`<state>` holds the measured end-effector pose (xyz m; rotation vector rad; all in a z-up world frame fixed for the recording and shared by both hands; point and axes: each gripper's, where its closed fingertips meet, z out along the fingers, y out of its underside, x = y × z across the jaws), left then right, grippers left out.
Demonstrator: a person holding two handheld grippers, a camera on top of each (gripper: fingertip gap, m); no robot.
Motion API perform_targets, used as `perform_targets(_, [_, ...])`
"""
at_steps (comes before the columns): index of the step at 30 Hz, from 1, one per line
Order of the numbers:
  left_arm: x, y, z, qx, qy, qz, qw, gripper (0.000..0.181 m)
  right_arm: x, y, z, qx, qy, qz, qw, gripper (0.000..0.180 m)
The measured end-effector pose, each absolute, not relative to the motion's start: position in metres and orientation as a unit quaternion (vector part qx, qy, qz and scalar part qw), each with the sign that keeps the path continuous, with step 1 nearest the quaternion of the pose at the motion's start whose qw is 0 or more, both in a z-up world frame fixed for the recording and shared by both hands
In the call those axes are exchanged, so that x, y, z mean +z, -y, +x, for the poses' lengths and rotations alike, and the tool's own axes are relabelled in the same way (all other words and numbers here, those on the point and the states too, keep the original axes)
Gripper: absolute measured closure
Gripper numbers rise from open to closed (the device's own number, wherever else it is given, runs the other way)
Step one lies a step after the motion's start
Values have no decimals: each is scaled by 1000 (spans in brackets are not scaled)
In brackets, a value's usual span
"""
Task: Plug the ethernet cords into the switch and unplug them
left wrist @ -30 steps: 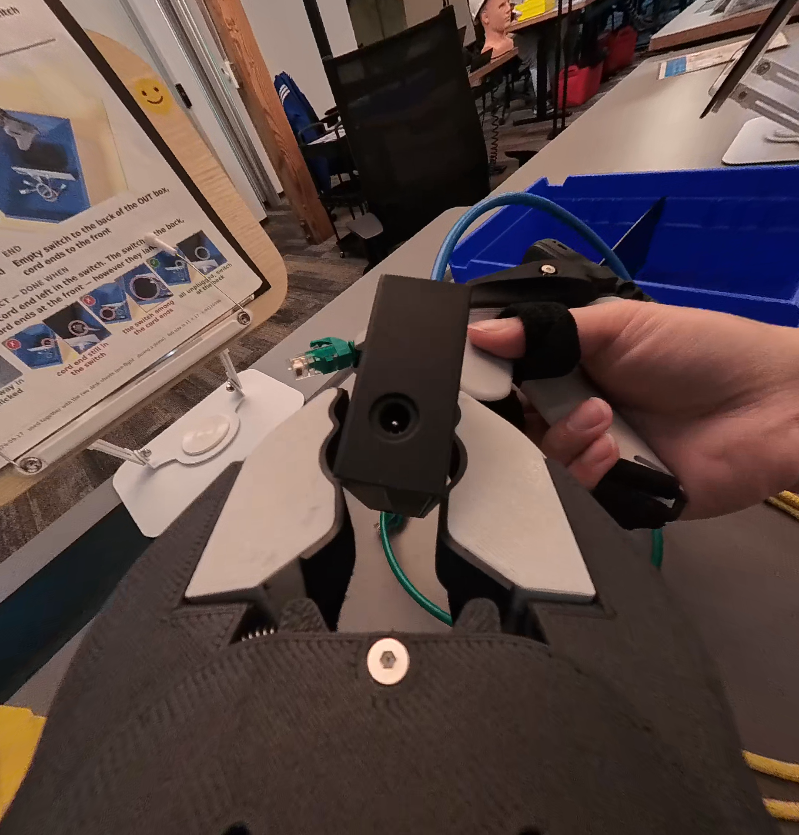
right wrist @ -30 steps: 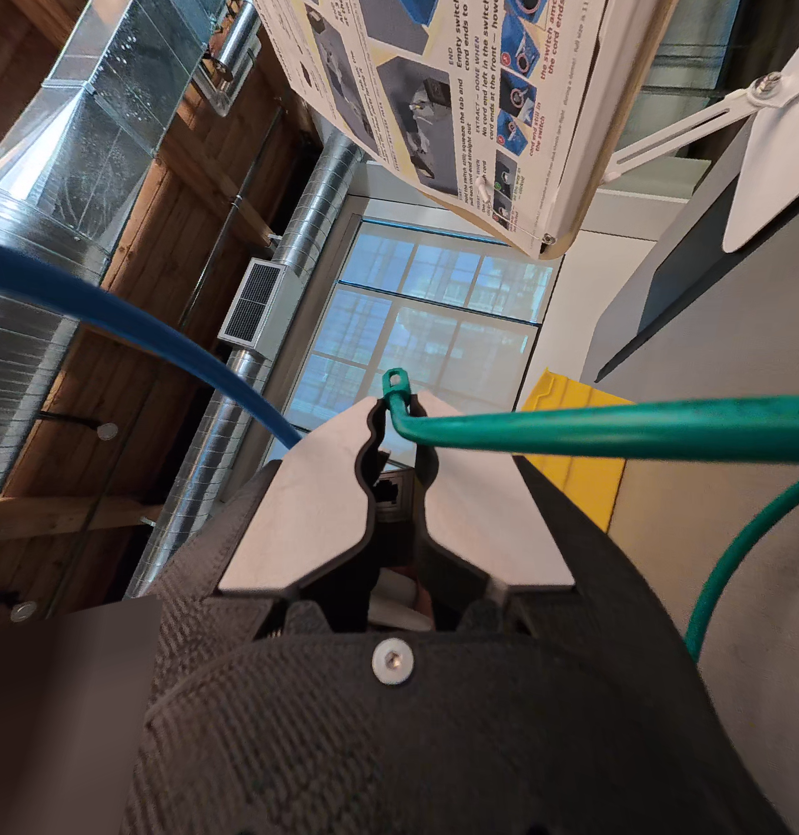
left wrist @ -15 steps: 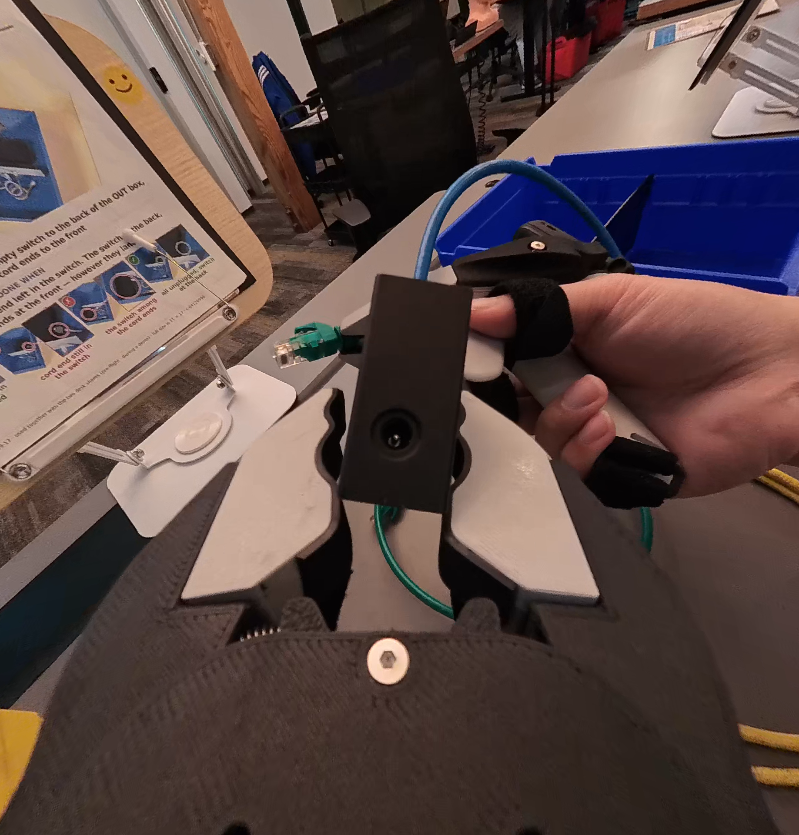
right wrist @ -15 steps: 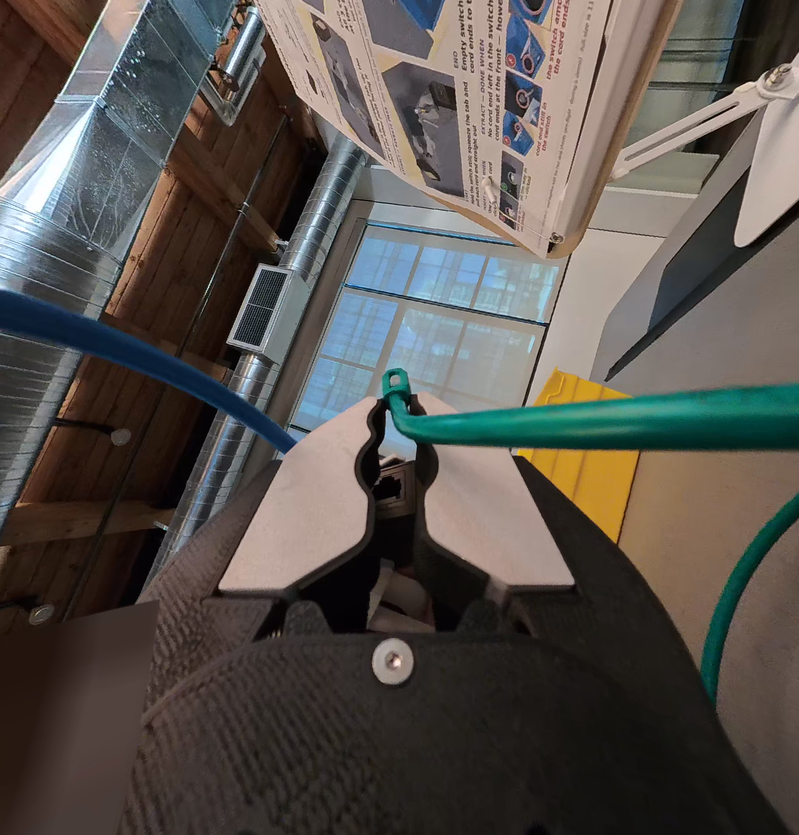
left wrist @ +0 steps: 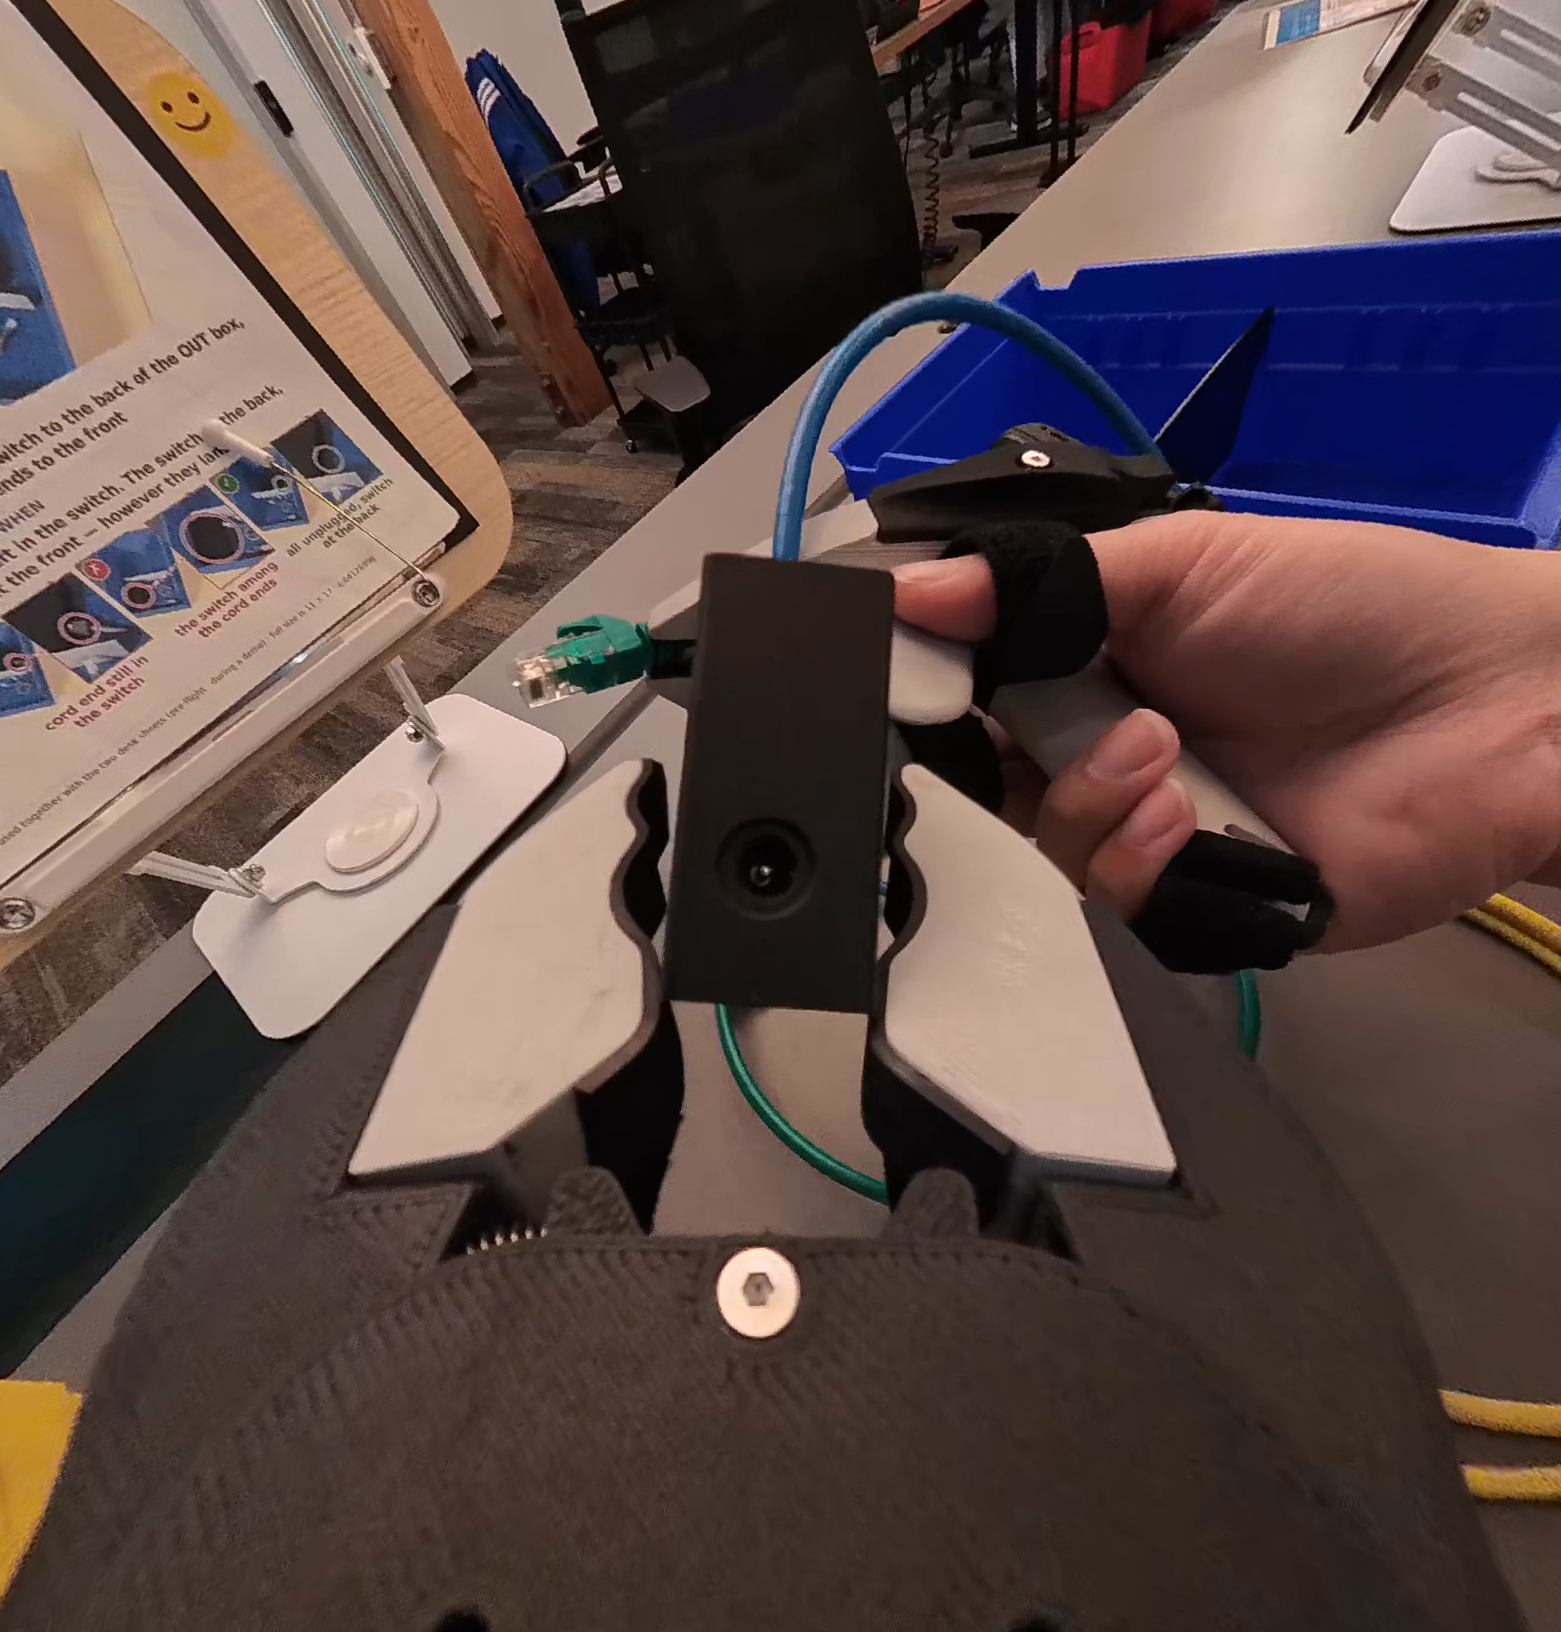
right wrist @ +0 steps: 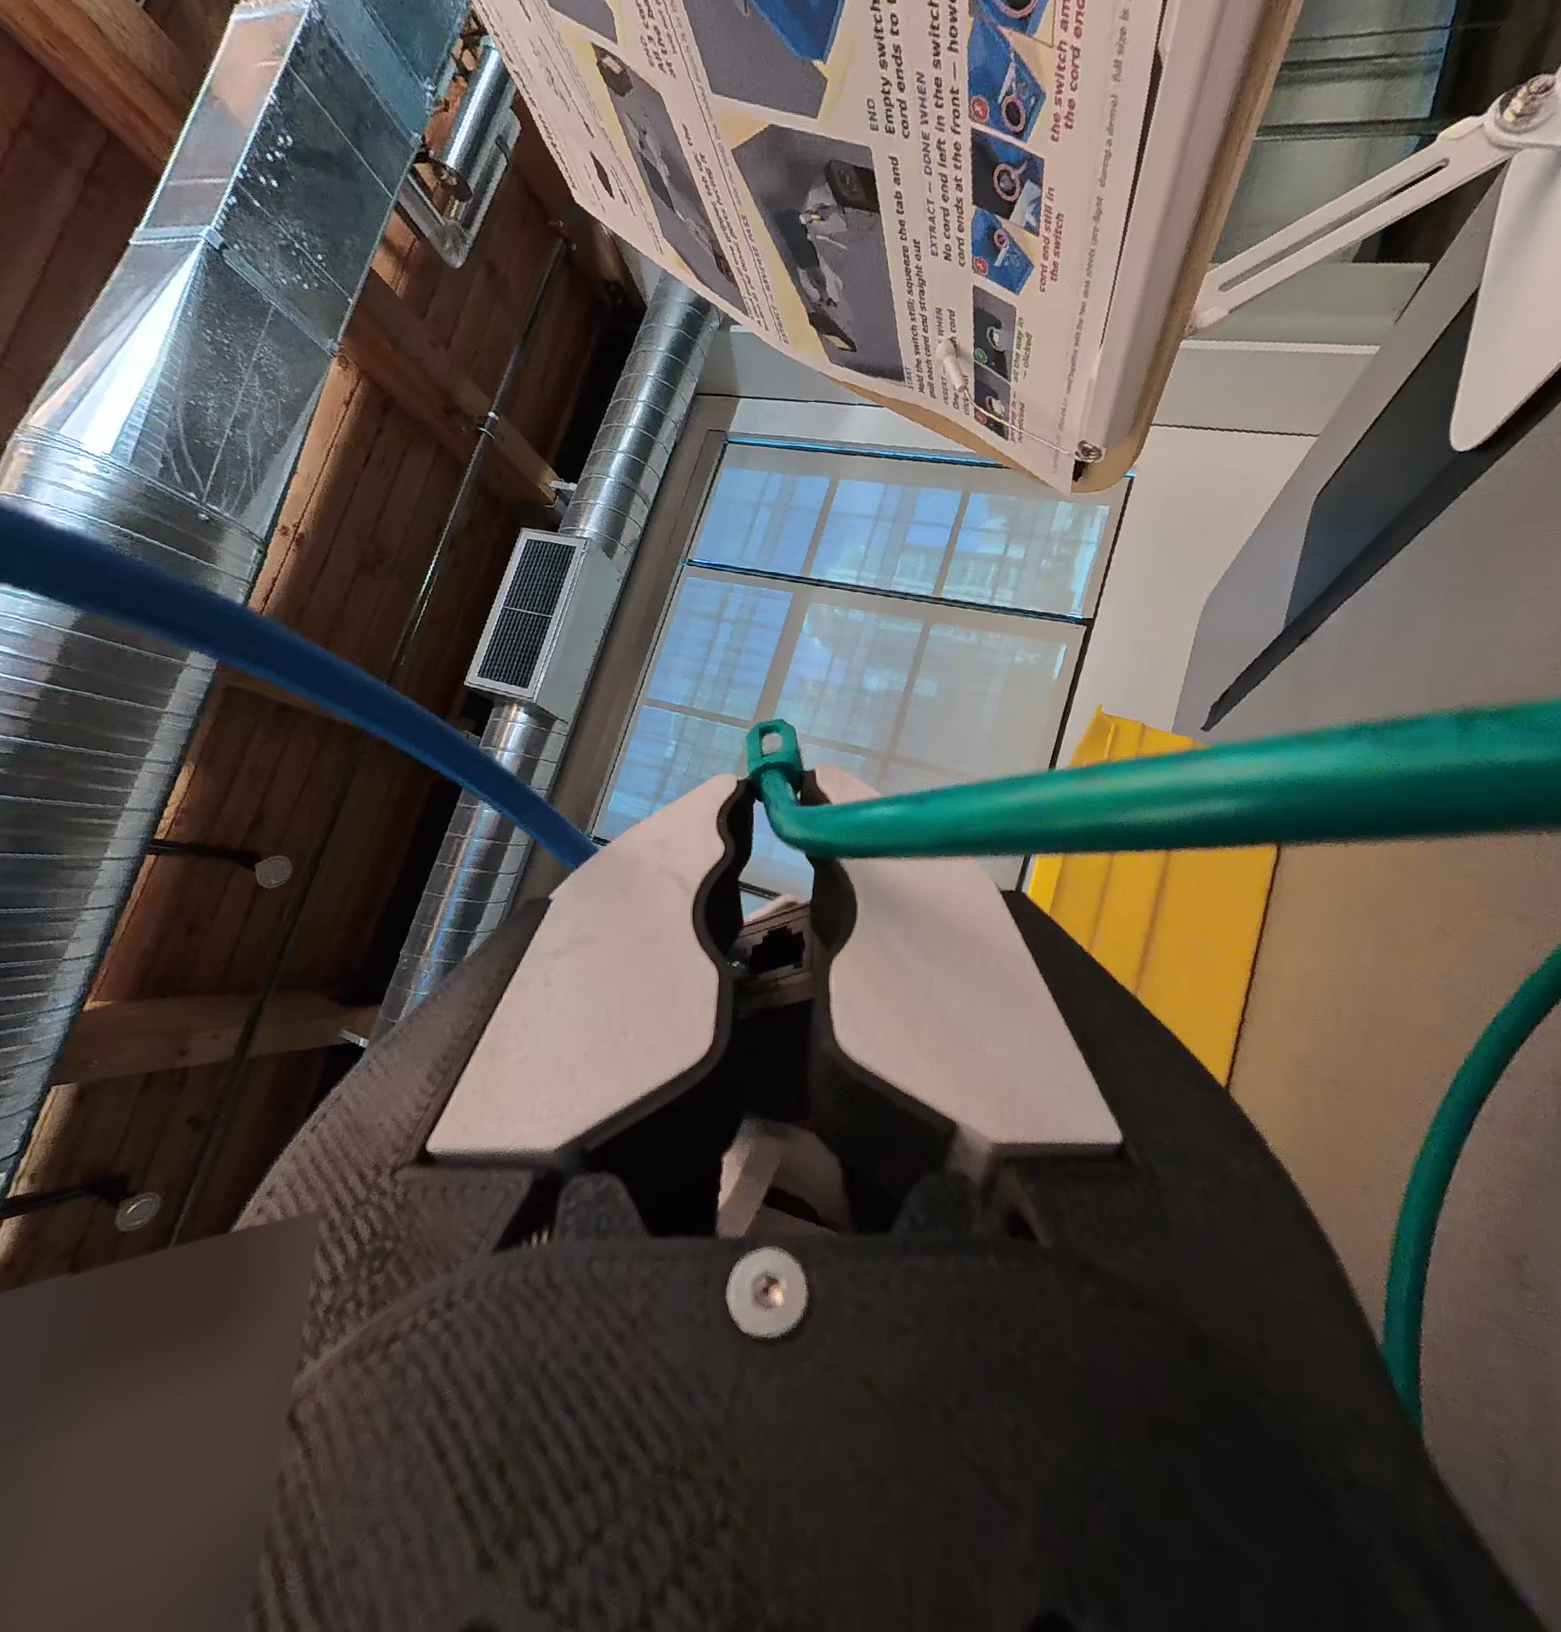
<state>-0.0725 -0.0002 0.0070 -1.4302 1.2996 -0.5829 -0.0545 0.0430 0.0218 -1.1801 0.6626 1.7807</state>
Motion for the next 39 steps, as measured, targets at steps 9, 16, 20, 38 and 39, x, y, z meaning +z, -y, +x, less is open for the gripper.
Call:
perform_targets(9, [1,4,-73,-237,-565,-603,510,181,24,-42,-57,723,-261,-473,431,168])
perform_targets(16, [3,-6,-80,-244,-553,-605,517,181,23,-43,-55,721,-256,-476,433,168])
perform_targets(20, [-15,-10,-91,-237,-547,-652,468,127,14,-47,-53,699,-250,-499,448,168])
perform_targets(38, [-135,-28,-96,-207,-493,-731,424,121,-14,-56,-53,641,-226,-559,475,168])
perform_targets(39, [-140,-28,-95,-193,-503,-732,417,123,-14,-56,-53,641,-226,-560,473,168])
